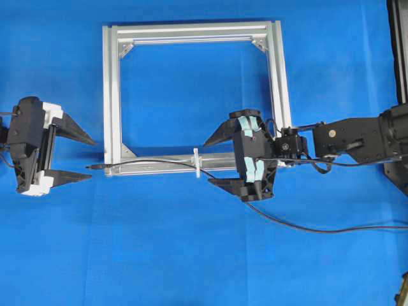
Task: Insert the wire through the string loop located in the center.
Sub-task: 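Pull the plug leftward with the left gripper, drawing cable through loop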
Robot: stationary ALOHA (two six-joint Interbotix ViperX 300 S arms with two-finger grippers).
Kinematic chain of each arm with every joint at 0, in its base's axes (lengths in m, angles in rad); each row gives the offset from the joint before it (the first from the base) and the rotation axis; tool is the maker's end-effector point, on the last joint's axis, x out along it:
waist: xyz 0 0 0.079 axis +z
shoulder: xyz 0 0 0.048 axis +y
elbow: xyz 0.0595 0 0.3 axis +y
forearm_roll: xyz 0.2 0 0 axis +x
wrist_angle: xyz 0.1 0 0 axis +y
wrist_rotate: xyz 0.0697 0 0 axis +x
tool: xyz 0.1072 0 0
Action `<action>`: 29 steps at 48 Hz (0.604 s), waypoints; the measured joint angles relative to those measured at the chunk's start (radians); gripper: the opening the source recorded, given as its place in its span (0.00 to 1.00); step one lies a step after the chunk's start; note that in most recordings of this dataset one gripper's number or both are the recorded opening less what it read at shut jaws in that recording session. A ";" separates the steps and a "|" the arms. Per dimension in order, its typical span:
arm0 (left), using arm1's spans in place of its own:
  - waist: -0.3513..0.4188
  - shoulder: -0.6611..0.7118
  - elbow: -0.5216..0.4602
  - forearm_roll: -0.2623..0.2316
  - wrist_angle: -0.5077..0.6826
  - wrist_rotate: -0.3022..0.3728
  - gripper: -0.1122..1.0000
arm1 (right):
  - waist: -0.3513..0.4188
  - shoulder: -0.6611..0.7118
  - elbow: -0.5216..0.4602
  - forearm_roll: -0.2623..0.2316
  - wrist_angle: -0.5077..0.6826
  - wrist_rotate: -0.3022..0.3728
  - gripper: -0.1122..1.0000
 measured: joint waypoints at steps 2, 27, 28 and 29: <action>0.002 -0.006 -0.002 0.000 0.000 0.000 0.93 | 0.000 -0.009 0.000 0.000 0.009 0.000 0.92; 0.002 -0.124 -0.044 0.000 0.092 0.000 0.93 | 0.002 -0.166 0.002 0.000 0.135 0.000 0.92; 0.003 -0.127 -0.048 0.000 0.094 0.000 0.93 | 0.002 -0.172 0.002 0.000 0.138 0.000 0.92; 0.002 -0.129 -0.052 -0.002 0.094 0.000 0.93 | 0.000 -0.178 0.002 0.000 0.141 0.000 0.92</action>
